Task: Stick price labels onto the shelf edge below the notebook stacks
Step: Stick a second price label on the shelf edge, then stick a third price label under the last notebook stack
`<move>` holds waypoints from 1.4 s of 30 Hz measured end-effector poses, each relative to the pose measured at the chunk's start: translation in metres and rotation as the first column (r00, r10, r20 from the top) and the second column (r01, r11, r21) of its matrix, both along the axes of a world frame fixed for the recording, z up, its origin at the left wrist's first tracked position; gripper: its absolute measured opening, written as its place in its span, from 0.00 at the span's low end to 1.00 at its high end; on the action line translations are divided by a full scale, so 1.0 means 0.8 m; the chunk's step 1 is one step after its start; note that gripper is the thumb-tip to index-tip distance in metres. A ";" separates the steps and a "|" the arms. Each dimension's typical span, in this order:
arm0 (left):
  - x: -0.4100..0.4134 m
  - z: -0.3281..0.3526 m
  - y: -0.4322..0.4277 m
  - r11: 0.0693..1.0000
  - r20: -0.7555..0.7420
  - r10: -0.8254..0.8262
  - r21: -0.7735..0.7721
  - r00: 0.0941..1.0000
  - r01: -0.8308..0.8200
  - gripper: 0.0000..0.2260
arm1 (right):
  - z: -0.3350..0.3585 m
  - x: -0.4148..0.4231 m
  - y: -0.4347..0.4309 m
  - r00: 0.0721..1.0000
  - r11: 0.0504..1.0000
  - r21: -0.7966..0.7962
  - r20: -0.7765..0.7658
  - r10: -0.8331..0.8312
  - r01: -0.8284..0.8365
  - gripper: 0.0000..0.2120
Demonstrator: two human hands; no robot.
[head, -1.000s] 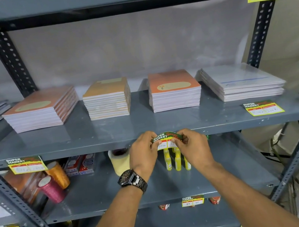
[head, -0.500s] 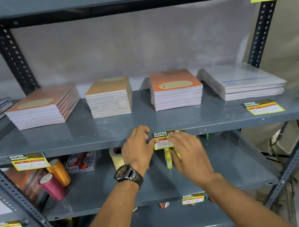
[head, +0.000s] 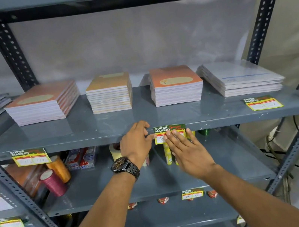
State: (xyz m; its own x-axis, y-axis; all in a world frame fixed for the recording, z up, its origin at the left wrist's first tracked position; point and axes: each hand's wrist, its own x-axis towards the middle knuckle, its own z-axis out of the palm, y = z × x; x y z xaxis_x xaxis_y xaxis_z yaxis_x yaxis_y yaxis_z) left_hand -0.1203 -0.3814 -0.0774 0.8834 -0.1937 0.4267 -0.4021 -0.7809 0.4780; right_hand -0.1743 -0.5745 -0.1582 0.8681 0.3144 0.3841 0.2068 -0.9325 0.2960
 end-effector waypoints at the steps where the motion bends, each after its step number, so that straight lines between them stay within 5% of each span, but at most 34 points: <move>1: -0.001 0.001 0.000 1.000 -0.001 -0.005 0.007 1.000 0.005 0.11 | 0.001 -0.002 0.002 1.000 1.000 0.001 -0.017 -0.005 0.005 0.31; 8: -0.025 0.003 -0.005 0.992 0.081 -0.120 -0.036 0.989 0.123 0.10 | 0.043 -0.037 0.002 0.995 0.915 0.400 0.101 0.010 -0.050 0.26; 15: -0.052 0.026 -0.072 0.946 0.140 -0.304 -0.076 0.942 0.316 0.07 | 0.102 -0.096 -0.084 0.963 0.550 0.828 0.050 -0.266 0.109 0.21; 20: -0.062 0.046 -0.152 0.915 0.075 -0.379 -0.121 0.922 0.386 0.07 | 0.139 -0.116 -0.198 0.913 0.437 0.856 -0.090 -0.398 0.275 0.16; 25: -0.048 0.056 -0.249 0.914 -0.148 -0.404 -0.100 0.903 0.393 0.12 | 0.156 -0.109 -0.309 0.889 0.349 0.876 -0.169 -0.426 0.334 0.16; 30: -0.037 0.054 -0.351 0.917 -0.363 -0.392 -0.228 0.845 0.327 0.17 | 0.152 -0.088 -0.387 0.899 0.369 0.846 -0.252 -0.358 0.384 0.19; 42: -0.018 0.068 -0.447 0.947 -0.498 -0.239 -0.311 0.834 0.085 0.26 | 0.154 -0.034 -0.430 0.928 0.265 0.895 -0.313 -0.202 0.360 0.16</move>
State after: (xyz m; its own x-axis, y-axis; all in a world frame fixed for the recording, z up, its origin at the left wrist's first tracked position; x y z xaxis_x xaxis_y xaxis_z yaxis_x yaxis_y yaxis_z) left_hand -0.1349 -0.7390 -0.0228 0.9528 -0.3017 -0.0339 -0.1413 -0.5395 0.8300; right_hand -0.2013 -0.9188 -0.0353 0.8810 -0.4544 0.1318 -0.1727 -0.5682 -0.8046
